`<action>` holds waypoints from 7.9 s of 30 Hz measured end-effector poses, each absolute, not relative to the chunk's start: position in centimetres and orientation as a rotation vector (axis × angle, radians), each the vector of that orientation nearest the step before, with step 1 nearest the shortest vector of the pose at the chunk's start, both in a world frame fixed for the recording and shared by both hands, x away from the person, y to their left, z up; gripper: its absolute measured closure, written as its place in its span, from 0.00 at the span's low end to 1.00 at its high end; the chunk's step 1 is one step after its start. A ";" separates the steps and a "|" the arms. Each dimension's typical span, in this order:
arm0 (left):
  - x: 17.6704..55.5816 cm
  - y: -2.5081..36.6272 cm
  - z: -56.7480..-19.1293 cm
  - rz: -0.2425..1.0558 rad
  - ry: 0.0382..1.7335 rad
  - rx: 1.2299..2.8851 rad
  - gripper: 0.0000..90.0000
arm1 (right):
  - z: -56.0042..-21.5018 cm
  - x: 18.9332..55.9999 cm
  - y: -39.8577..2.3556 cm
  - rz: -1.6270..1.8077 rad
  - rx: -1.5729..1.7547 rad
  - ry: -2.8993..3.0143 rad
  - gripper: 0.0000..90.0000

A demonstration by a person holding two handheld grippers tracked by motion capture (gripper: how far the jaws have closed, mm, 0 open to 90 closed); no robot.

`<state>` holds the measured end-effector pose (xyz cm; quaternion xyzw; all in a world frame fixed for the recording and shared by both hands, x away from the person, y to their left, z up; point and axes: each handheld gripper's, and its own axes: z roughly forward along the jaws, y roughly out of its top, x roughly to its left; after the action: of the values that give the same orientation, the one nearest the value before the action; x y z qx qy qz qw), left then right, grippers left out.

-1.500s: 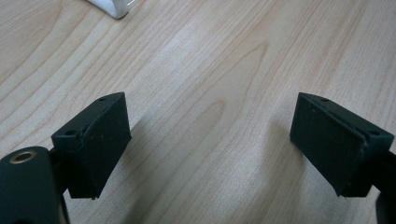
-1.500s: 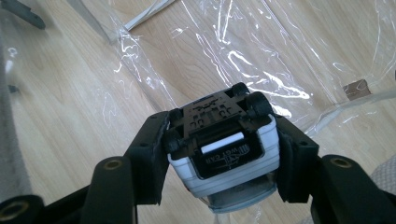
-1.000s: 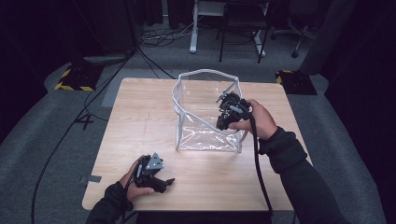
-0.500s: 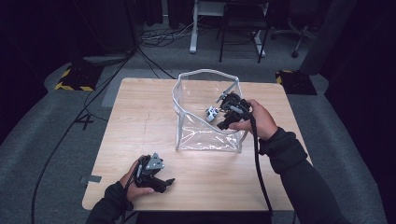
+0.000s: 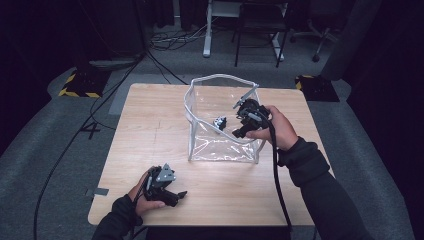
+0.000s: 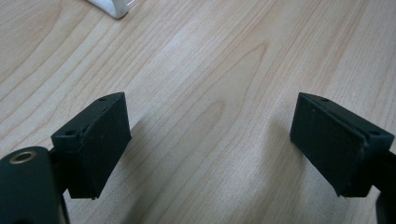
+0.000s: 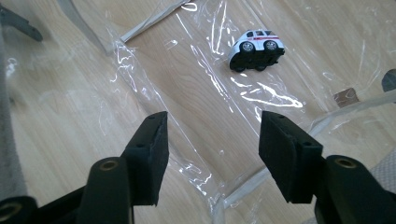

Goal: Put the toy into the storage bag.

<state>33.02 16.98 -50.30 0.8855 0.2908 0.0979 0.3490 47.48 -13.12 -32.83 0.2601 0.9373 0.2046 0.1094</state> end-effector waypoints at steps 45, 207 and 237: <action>33.0 17.0 -50.3 0.255 0.754 2.295 0.14 | -29.0 44.0 -18.3 1.020 0.682 2.262 0.25; 33.0 17.0 -50.3 0.259 0.752 2.296 0.14 | -47.5 37.4 -31.3 0.813 0.999 2.348 0.30; 33.0 17.0 -50.3 0.266 0.752 2.297 0.14 | -49.6 35.6 -35.7 0.931 1.082 2.320 0.29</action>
<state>33.03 17.01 -50.27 0.8858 0.2900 0.1026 0.3474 35.62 -35.69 -49.64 0.3885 0.8333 0.3342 0.2072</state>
